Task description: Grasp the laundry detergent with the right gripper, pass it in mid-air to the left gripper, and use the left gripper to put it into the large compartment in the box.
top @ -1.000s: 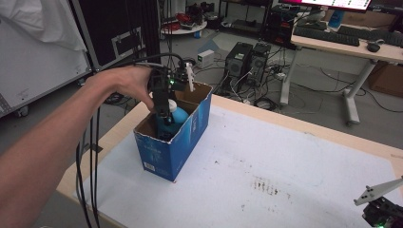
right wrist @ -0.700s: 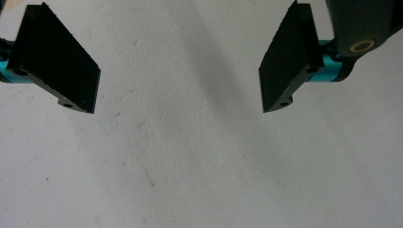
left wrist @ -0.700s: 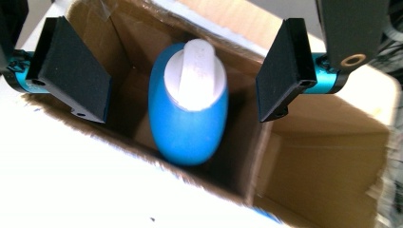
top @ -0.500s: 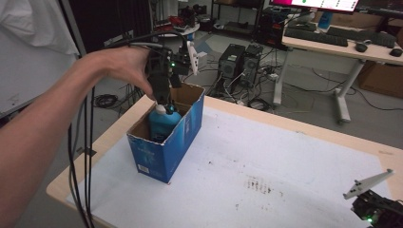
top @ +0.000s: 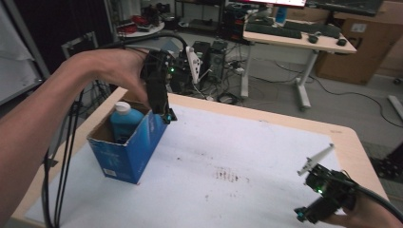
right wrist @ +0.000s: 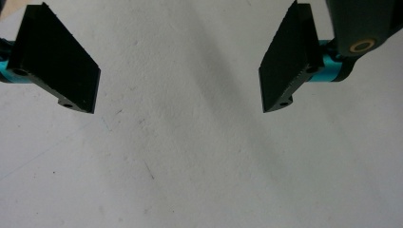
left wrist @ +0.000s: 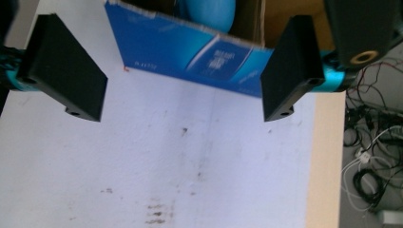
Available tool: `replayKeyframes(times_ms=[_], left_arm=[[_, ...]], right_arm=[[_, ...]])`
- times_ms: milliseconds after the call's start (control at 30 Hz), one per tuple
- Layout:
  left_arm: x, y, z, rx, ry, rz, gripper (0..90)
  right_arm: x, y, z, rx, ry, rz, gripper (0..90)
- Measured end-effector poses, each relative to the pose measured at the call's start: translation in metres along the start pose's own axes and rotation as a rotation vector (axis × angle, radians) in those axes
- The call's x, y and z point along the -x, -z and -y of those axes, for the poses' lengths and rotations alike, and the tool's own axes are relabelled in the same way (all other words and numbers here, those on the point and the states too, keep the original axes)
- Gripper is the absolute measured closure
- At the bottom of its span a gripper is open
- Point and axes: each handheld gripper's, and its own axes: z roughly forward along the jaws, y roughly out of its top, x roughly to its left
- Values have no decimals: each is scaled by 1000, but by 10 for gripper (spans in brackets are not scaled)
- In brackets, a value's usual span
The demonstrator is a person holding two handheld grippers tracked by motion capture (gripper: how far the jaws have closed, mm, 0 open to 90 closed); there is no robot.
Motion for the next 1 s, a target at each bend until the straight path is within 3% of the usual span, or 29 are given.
replayKeyframes(times_ms=[300, 533, 567, 833, 1000], left_arm=[[12, -41, -49, -14, -40, 49, 129], [19, -65, -66, -25, -59, 70, 129], [26, -82, -71, -42, -70, 82, 129], [34, -123, -71, -63, -53, 114, 129], [36, -135, -69, -70, -42, 126, 129]], right_arm=[[-2, 6, -7, 14, 9, 10, 130], [-2, 5, -10, 13, 4, 15, 129], [-3, 4, -10, 20, 0, 20, 129], [-6, 4, -11, 27, 2, 28, 129], [-7, 5, -12, 30, 1, 27, 129]])
